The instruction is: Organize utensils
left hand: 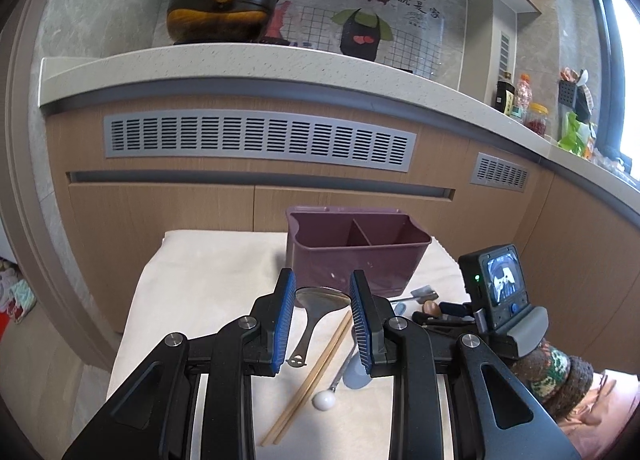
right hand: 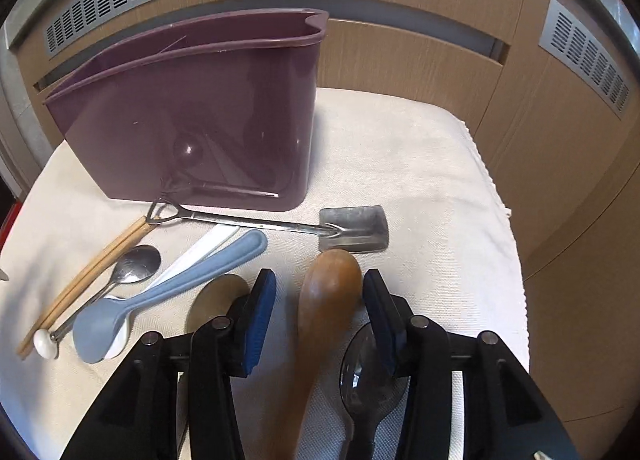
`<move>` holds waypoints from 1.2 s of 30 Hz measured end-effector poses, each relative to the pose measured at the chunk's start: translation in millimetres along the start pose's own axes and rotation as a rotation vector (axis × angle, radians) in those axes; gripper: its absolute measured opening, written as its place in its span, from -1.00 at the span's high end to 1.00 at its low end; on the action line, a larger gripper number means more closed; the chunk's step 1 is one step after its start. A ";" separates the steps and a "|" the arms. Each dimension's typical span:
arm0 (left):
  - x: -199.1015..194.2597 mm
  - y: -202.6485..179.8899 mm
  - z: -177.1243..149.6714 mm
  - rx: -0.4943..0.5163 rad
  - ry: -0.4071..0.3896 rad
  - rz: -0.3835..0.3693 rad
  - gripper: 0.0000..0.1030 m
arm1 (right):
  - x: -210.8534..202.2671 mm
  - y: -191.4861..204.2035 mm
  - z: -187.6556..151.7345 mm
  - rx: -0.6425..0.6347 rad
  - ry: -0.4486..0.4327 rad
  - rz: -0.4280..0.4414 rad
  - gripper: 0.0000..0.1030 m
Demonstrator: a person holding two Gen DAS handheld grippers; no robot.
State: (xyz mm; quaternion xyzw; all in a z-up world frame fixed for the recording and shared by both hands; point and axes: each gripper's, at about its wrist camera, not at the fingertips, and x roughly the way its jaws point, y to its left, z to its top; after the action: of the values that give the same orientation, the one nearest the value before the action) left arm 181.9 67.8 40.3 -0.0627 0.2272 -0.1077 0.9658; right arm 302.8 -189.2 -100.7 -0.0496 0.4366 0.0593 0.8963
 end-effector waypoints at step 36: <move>-1.0 -24.7 5.3 0.009 0.011 -0.038 0.44 | -117.4 -14.4 -44.2 -0.094 -0.118 0.130 0.28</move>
State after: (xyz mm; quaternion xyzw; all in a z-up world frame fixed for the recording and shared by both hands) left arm 178.9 44.5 49.7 -0.0623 0.2310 -0.1271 0.9626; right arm 198.9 -217.1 -34.7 -0.0594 0.3821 0.1405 0.9115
